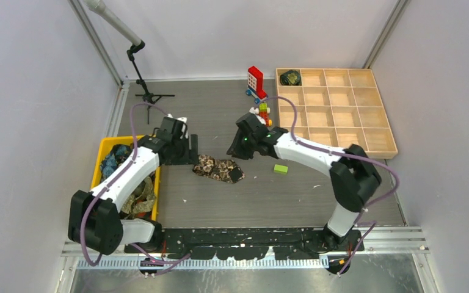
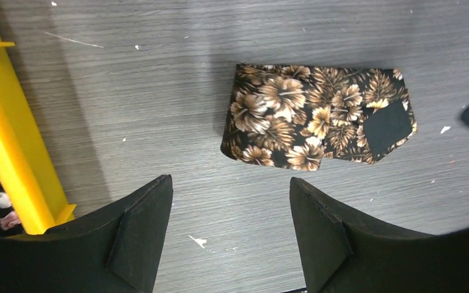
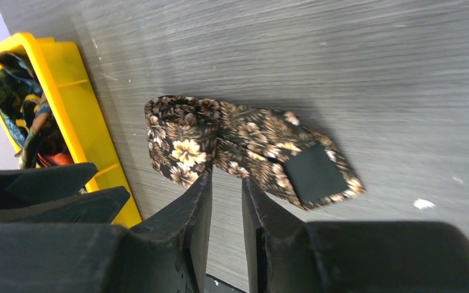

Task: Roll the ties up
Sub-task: Roll the tie at the center of the board.

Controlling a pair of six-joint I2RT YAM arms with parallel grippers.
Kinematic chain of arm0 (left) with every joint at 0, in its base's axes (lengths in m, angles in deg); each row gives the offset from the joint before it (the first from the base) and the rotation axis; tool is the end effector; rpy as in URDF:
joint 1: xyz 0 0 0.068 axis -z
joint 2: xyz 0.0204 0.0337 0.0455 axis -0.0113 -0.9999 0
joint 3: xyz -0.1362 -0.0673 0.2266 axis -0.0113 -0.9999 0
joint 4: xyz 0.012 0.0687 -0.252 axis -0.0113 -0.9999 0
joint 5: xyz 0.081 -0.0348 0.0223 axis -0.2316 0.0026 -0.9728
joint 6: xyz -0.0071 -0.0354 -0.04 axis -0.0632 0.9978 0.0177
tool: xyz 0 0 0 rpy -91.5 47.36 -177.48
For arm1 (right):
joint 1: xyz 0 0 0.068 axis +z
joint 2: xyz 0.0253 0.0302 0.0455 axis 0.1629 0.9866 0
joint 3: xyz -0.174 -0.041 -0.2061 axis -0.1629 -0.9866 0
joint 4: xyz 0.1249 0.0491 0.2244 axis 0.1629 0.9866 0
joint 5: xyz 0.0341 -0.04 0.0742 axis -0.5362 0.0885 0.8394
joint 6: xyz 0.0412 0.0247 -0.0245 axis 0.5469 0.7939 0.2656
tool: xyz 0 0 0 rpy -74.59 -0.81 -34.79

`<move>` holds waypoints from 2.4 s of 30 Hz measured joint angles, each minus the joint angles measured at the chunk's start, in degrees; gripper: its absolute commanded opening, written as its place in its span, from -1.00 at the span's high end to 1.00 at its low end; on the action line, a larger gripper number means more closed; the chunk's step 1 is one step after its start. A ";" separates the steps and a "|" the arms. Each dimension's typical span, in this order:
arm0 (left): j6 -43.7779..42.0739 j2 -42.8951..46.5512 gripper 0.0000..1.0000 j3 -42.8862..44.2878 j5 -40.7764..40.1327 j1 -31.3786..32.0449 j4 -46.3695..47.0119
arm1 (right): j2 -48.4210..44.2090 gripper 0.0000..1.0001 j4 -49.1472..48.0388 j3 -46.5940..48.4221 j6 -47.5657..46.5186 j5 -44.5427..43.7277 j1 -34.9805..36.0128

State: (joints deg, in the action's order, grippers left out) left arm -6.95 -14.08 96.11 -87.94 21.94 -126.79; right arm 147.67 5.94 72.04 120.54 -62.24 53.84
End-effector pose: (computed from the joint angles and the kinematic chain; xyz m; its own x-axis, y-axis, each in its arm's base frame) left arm 0.2340 -0.0957 0.2494 -0.8638 -0.0518 -0.5012 0.0387 0.9849 -0.1685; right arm 0.2631 0.2569 0.2376 -0.8653 0.3533 -0.3555 0.1074 0.8235 0.5571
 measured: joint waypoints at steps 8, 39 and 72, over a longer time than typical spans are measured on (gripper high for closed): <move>1.79 -2.01 -0.43 -3.28 14.10 -10.56 5.57 | 12.00 0.38 -7.98 4.35 1.73 6.67 2.54; 10.51 -0.39 -0.42 -17.14 19.78 -13.73 25.66 | 17.70 0.62 -17.88 3.96 5.11 11.98 2.99; 10.03 -0.57 -0.42 -18.73 20.37 -13.73 27.45 | 15.47 0.54 -12.68 4.94 4.85 12.76 5.88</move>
State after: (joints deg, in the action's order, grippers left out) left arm 3.08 -14.65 77.38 -67.56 8.21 -99.34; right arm 163.14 -6.74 76.98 125.39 -49.47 59.72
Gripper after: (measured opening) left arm 0.710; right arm 0.245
